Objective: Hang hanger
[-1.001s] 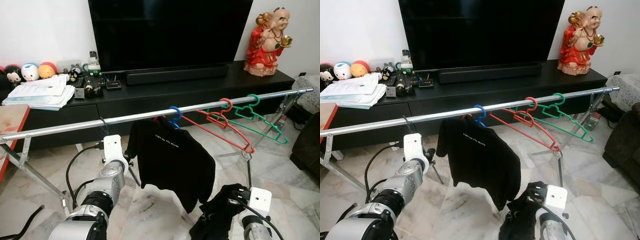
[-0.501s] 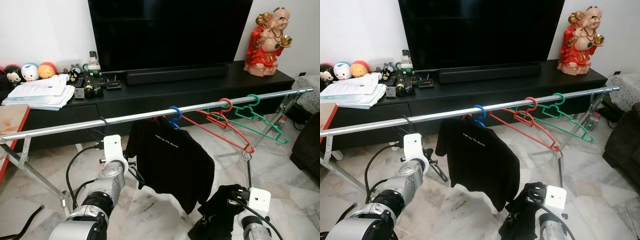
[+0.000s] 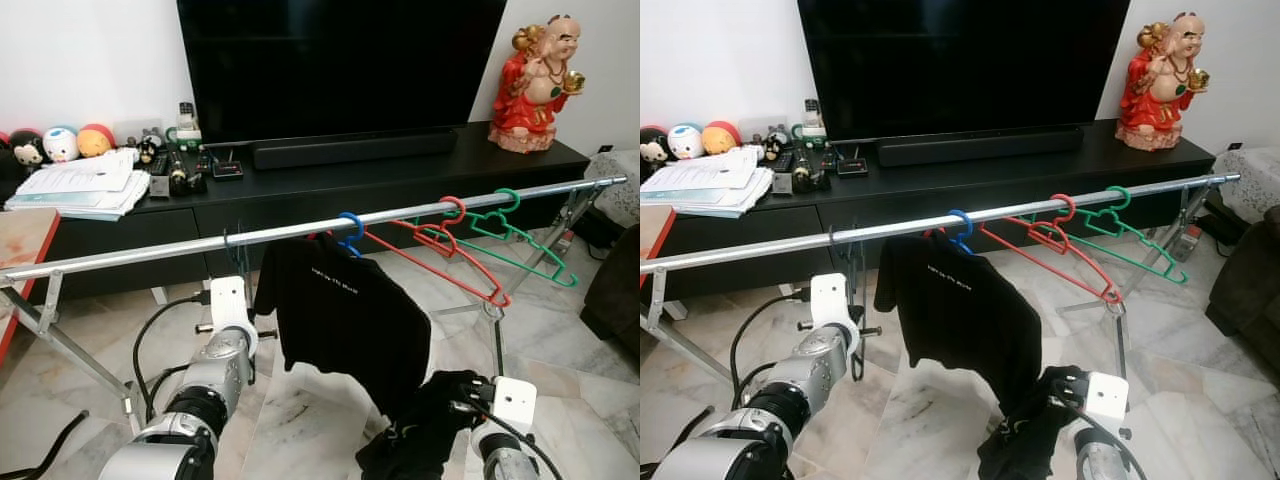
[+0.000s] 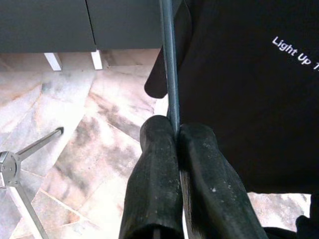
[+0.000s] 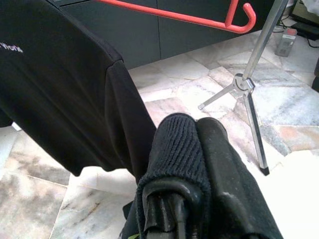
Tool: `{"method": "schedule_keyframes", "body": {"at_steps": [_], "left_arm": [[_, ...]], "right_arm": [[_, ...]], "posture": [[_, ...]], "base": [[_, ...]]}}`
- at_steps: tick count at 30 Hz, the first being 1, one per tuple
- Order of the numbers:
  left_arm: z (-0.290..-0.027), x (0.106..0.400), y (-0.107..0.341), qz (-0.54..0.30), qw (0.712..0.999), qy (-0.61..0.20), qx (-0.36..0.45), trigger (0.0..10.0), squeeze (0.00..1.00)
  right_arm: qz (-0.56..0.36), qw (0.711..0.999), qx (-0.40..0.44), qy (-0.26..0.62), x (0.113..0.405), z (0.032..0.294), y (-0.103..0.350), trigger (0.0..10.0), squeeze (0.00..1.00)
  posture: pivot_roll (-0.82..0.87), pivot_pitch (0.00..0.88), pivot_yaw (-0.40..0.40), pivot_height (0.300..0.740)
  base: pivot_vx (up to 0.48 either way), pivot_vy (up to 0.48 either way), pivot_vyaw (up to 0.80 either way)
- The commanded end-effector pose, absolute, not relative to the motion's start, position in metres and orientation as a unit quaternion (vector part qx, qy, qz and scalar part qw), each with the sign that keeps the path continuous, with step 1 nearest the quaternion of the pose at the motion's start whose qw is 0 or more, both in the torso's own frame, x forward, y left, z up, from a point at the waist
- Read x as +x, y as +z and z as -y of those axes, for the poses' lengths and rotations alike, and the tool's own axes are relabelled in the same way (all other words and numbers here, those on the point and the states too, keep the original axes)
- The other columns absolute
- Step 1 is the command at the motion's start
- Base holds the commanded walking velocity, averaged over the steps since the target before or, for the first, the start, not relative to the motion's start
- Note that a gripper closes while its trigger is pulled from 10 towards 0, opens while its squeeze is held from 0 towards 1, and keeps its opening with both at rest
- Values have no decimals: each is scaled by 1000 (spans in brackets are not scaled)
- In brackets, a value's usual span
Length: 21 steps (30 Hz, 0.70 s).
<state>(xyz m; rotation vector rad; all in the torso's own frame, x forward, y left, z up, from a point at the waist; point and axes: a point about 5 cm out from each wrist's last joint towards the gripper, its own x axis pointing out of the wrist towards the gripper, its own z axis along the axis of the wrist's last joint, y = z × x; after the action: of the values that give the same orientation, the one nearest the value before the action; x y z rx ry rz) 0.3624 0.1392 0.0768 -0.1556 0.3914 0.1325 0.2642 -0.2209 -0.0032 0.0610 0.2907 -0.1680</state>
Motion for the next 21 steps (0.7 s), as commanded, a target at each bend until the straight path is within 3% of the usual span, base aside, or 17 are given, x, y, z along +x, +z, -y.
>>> {"method": "schedule_keyframes", "body": {"at_steps": [1,13,21], "left_arm": [[-137,360,73,-201,975,60,-69,0,0],[-144,364,89,-124,989,61,-49,0,0],[-168,345,77,-113,991,73,9,0,0]], "right_arm": [[-140,987,31,-79,269,220,0,10000,0],[-139,987,34,-75,269,218,0,10000,0],[-137,987,32,-82,266,222,0,10000,0]], "posture": [[42,0,-36,740],[46,0,-37,740],[43,0,-22,740]], "base": [[0,0,0],[0,0,0],[0,0,0]]}}
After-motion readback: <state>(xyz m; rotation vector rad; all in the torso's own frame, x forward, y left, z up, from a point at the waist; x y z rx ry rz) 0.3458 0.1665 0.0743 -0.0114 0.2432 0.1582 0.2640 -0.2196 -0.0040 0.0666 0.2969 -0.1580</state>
